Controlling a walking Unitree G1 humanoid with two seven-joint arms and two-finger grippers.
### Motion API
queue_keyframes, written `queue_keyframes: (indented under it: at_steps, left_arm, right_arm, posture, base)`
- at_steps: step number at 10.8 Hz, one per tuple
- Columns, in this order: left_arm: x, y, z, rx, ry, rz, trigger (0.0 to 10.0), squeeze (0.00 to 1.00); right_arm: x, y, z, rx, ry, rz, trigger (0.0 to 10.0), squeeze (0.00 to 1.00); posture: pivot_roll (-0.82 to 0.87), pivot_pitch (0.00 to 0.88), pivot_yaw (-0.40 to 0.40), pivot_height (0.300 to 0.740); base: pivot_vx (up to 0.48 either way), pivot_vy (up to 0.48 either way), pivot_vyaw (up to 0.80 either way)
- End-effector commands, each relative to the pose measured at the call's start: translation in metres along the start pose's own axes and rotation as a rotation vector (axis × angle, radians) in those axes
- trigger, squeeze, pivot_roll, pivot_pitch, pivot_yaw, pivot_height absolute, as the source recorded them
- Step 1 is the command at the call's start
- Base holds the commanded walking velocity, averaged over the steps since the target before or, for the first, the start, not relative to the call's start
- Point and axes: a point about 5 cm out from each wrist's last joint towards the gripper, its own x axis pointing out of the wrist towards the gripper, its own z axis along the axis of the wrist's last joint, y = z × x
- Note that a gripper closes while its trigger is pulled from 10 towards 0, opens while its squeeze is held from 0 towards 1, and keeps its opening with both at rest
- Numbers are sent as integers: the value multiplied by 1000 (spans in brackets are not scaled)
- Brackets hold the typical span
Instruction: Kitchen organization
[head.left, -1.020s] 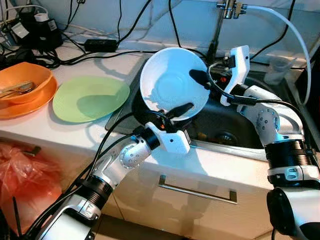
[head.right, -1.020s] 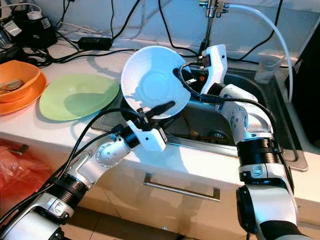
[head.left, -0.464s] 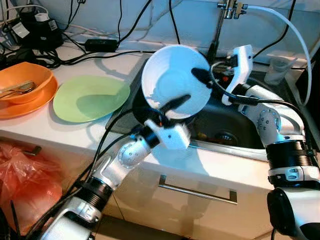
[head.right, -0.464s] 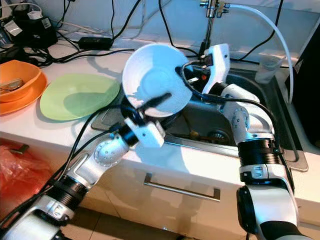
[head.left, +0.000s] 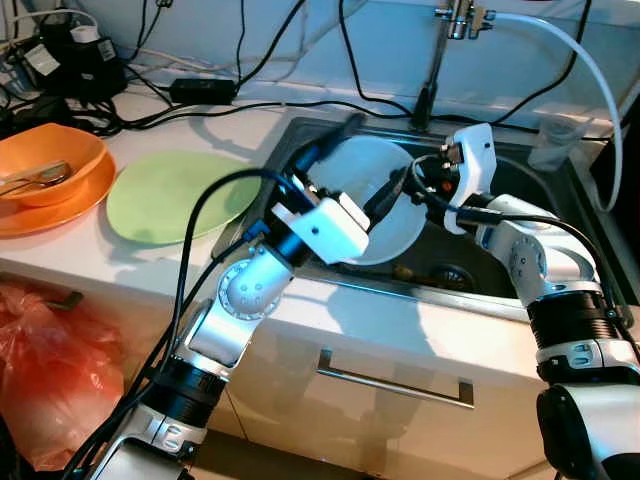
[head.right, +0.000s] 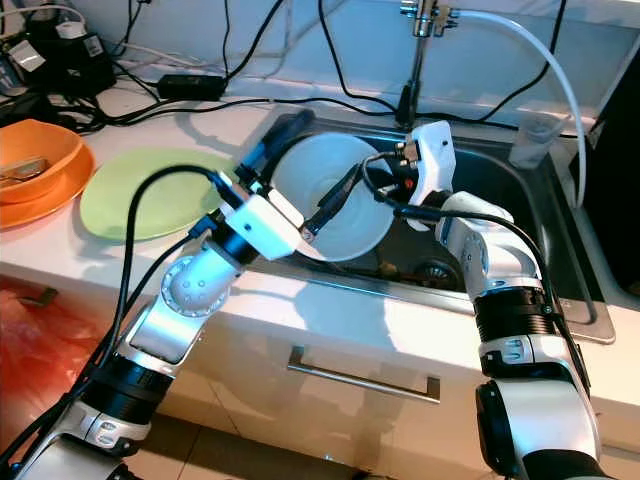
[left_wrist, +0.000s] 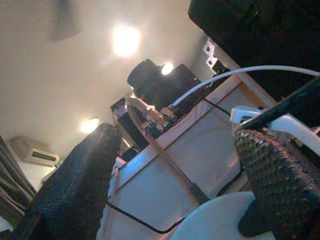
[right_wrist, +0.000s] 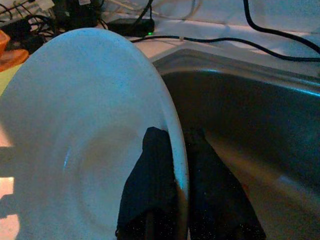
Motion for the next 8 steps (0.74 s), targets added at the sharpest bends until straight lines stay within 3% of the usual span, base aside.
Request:
queue_keyframes:
  at_steps: [1,3,5,6,8]
  left_arm:
    - [0,5,2,-19,7,20,10000,1000]
    - [-11,11,-11,-100,123,56,10000,1000]
    - [-25,11,-27,-231,248,49,10000,1000]
    - [-39,10,-40,-357,372,18,10000,1000]
    - [-45,9,-44,-462,441,-42,10000,1000]
  right_arm:
    - [1,-1,10,-29,-31,-13,10000,0]
    - [-2,-8,4,-66,-9,-57,10000,0]
    - [-5,-17,-1,-106,12,-112,10000,0]
    - [-8,-26,-5,-172,41,-165,10000,0]
    - [-9,-30,-7,-207,50,-185,10000,0]
  posture:
    - [-10,0,-21,740]
    - [-7,0,-21,740]
    - [-1,0,-24,740]
    - [1,0,-26,740]
    - [7,0,-22,740]
  base:
    - [0,0,0]
    - [0,0,0]
    - [0,0,0]
    - [0,0,0]
    - [0,0,0]
